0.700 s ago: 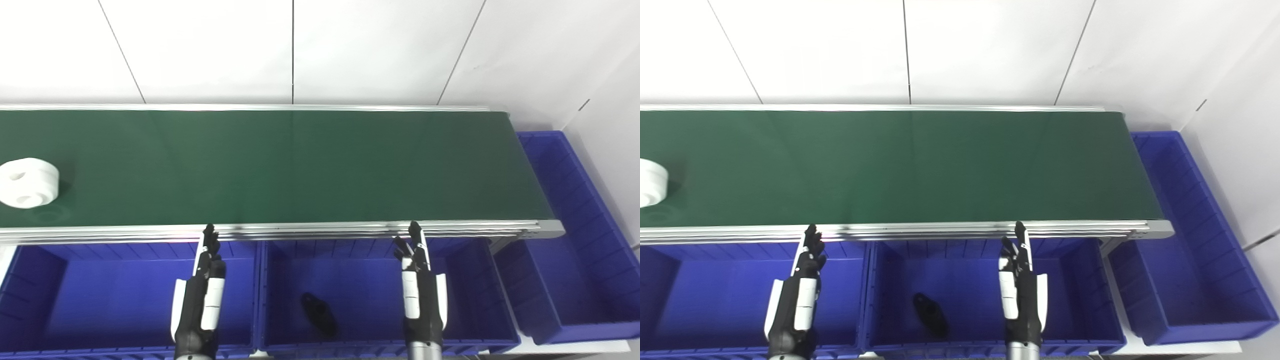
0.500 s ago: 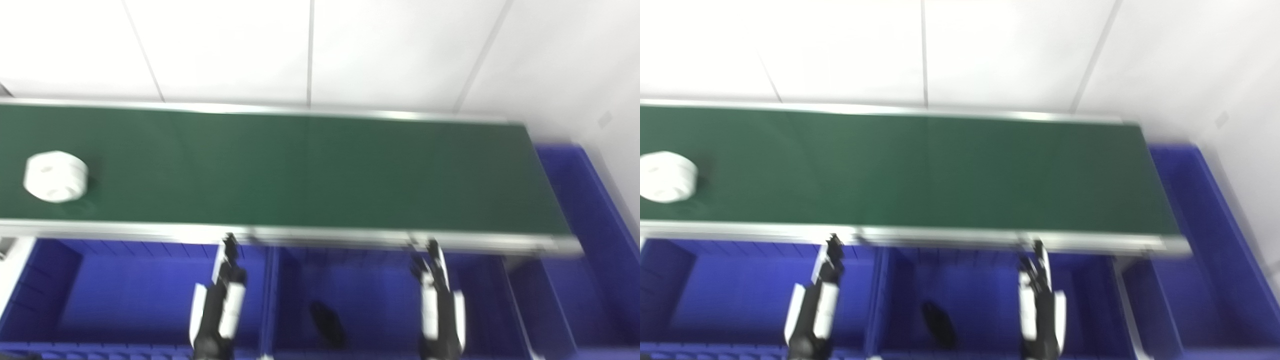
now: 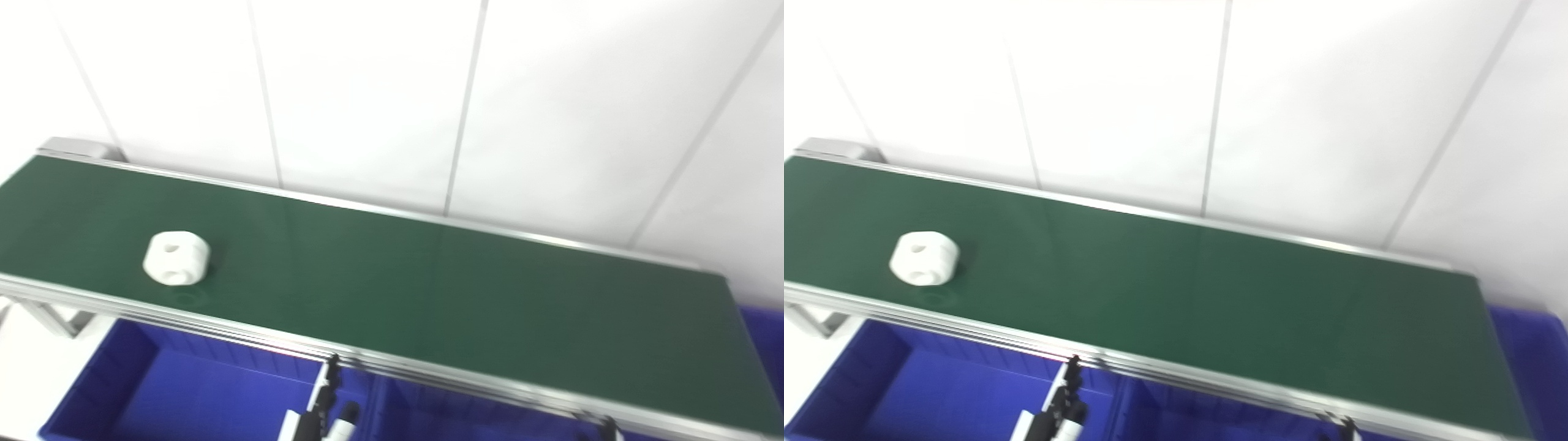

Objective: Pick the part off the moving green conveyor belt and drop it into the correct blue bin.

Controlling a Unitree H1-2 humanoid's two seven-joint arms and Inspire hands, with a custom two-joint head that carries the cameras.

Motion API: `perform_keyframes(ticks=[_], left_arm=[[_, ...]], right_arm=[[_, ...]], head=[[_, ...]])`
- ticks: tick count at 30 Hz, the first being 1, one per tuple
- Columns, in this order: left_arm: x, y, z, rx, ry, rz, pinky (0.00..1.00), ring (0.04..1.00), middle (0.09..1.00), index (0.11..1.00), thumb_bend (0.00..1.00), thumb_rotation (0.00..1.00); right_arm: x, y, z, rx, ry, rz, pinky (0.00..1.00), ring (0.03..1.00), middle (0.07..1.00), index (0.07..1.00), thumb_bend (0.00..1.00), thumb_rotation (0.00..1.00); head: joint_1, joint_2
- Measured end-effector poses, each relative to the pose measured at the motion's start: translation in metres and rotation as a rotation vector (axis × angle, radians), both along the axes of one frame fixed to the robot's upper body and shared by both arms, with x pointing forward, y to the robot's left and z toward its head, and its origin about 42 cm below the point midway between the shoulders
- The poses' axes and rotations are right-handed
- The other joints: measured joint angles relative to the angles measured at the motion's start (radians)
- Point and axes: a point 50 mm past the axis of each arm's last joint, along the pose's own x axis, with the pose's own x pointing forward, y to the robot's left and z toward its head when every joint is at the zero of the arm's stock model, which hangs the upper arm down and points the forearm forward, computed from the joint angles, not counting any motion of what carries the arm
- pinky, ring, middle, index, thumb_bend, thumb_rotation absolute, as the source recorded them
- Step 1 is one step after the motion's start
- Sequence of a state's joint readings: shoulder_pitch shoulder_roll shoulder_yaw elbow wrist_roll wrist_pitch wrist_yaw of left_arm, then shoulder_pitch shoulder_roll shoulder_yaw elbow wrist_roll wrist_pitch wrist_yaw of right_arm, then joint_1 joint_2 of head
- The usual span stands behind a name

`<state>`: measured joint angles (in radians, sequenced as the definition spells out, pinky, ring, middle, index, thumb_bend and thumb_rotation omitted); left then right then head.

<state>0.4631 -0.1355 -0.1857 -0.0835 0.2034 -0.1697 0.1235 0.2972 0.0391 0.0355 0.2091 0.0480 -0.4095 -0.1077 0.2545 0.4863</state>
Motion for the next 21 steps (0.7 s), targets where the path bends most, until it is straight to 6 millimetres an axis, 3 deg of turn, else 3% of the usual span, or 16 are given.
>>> perform_keyframes(ticks=[7, 20, 21], left_arm=[[0.0007, -0.0002, -0.0043, 0.000, -0.002, 0.012, 0.87, 0.944, 0.999, 1.000, 0.78, 0.84], [0.0021, -0.0003, -0.0036, 0.002, -0.028, 0.009, 0.81, 0.901, 0.967, 1.000, 0.73, 0.82], [0.0025, -0.0004, -0.0015, 0.011, -0.054, 0.005, 0.81, 0.899, 0.946, 1.000, 0.73, 0.75]], right_arm=[[0.0030, -0.0049, -0.0011, 0.023, -0.004, 0.004, 1.00, 0.978, 1.000, 1.000, 0.44, 1.00], [0.0028, -0.0073, -0.0059, 0.014, 0.013, 0.015, 1.00, 0.977, 1.000, 1.000, 0.41, 1.00], [0.0035, -0.0065, -0.0059, 0.015, 0.012, 0.015, 1.00, 0.963, 1.000, 1.000, 0.41, 1.00]], head=[[0.031, -0.029], [0.014, -0.017], [0.014, -0.017]])
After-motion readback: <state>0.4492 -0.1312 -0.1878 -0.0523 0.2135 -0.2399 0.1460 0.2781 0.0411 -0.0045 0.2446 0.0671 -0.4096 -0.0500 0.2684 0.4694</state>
